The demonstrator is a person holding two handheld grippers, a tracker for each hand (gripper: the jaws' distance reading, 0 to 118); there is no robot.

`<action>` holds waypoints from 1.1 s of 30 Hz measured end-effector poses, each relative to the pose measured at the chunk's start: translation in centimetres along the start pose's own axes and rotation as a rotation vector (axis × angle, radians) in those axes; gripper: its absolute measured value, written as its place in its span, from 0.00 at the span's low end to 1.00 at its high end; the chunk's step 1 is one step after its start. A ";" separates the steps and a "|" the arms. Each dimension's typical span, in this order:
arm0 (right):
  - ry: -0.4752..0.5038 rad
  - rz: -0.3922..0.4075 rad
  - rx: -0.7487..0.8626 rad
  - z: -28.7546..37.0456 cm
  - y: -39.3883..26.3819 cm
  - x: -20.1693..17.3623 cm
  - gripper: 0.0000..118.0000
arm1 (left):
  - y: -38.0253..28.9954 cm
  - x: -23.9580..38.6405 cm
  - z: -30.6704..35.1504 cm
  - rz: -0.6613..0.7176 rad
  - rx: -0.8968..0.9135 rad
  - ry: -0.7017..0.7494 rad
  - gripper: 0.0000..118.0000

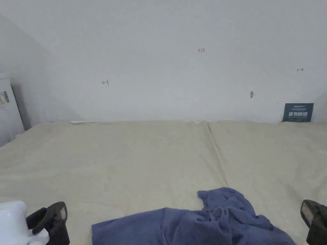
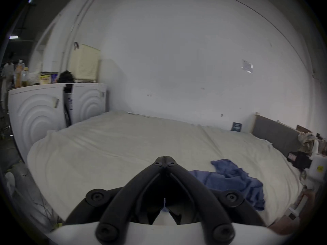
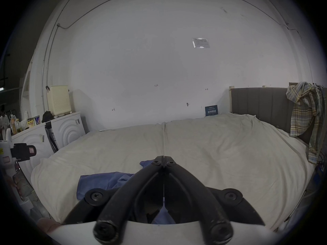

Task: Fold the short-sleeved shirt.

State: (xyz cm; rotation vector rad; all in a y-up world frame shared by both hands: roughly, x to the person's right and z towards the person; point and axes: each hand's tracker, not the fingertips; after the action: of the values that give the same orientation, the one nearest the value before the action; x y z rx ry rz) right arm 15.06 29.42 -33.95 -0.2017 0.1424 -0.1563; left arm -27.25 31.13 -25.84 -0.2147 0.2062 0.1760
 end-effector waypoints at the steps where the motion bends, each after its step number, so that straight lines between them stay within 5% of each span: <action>1: 0.008 0.006 -0.002 -0.1 0.0 -0.3 0.00 | 0.4 -0.2 -0.1 -0.007 -0.027 -0.004 0.00; 6: 0.037 0.044 -0.002 -0.4 0.2 -1.6 0.00 | 3.2 -0.1 -2.6 -0.060 -0.147 0.018 0.00; 14: 0.071 0.033 -0.061 -1.8 0.2 -0.9 0.00 | 0.3 -2.7 -21.1 -0.033 -0.625 0.012 0.01; 15: 0.068 0.029 -0.069 -2.0 0.1 -0.8 0.00 | -0.5 -3.0 -22.8 -0.024 -0.677 0.006 0.14; 17: 0.063 0.020 -0.086 -2.2 -0.3 -0.6 0.00 | -2.3 -3.2 -25.8 0.004 -0.765 -0.004 0.88; 18: 0.061 0.018 -0.093 -2.3 -0.4 -0.5 0.00 | -3.4 -3.3 -27.1 0.014 -0.804 0.002 1.00; 22: 0.066 0.033 -0.131 -3.0 -1.1 -0.5 0.00 | -5.1 -4.2 -30.3 0.031 -0.792 0.023 0.97; 31: 0.094 0.034 -0.184 -5.3 -2.5 -0.8 0.00 | -7.4 -1.6 -30.4 -0.245 -0.785 -0.003 0.89; 33: 0.104 0.018 -0.192 -5.8 -2.7 -0.8 0.00 | -6.9 -1.0 -29.4 -0.232 -0.760 -0.062 0.58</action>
State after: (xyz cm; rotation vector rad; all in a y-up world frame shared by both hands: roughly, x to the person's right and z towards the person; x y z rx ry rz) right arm 12.96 25.86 -38.95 -0.3836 0.2627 -0.1351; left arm -32.24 17.67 -52.44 -0.9826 0.0424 0.0224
